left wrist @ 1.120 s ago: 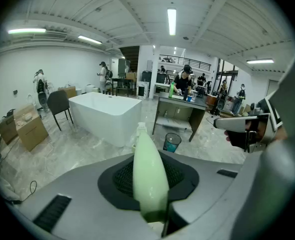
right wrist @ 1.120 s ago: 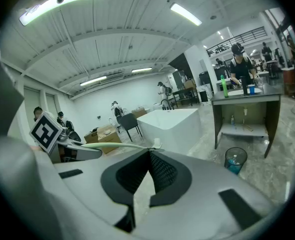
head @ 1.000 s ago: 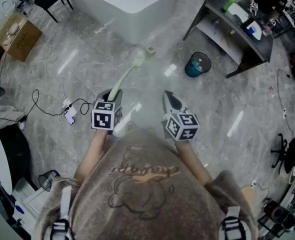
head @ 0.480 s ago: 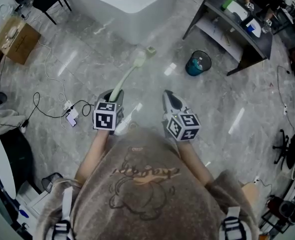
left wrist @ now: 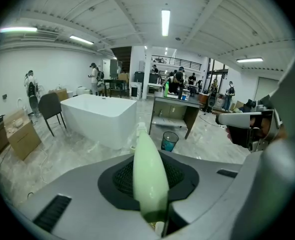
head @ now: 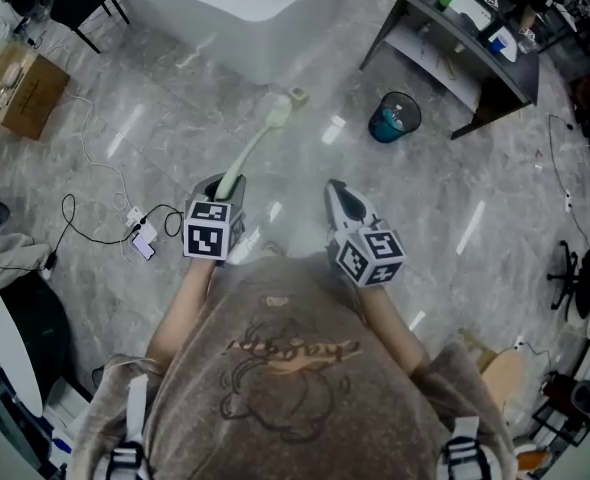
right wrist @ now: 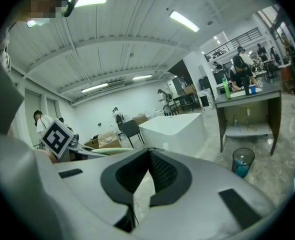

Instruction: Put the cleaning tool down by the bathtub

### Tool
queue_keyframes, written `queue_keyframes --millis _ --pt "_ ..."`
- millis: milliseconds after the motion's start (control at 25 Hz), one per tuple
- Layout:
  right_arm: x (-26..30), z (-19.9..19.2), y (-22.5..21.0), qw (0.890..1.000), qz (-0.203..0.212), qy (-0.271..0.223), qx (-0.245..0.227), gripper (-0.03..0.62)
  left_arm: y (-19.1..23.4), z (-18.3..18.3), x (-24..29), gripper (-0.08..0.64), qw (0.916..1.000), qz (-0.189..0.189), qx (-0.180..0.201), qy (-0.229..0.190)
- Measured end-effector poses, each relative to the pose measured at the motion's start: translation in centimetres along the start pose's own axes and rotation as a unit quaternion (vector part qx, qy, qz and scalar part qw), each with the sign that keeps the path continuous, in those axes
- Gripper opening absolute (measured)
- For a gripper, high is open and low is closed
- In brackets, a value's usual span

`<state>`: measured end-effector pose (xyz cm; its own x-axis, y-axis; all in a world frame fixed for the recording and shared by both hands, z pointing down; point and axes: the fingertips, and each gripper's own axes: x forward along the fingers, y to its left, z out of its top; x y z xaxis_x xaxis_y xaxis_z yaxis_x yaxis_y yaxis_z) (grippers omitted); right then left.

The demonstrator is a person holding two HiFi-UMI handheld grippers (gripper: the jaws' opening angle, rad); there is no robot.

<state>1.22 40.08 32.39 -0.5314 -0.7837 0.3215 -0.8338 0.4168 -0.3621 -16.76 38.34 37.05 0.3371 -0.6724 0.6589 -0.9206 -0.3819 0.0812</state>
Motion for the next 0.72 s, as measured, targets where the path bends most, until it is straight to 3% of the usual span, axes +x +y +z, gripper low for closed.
queue_keyframes --millis 720 --pt "8.5 2.8 -3.2 1.000 -0.011 -0.011 0.002 0.000 5.0 3.8 6.6 0.081 0.9999 -0.010 0.012 0.004"
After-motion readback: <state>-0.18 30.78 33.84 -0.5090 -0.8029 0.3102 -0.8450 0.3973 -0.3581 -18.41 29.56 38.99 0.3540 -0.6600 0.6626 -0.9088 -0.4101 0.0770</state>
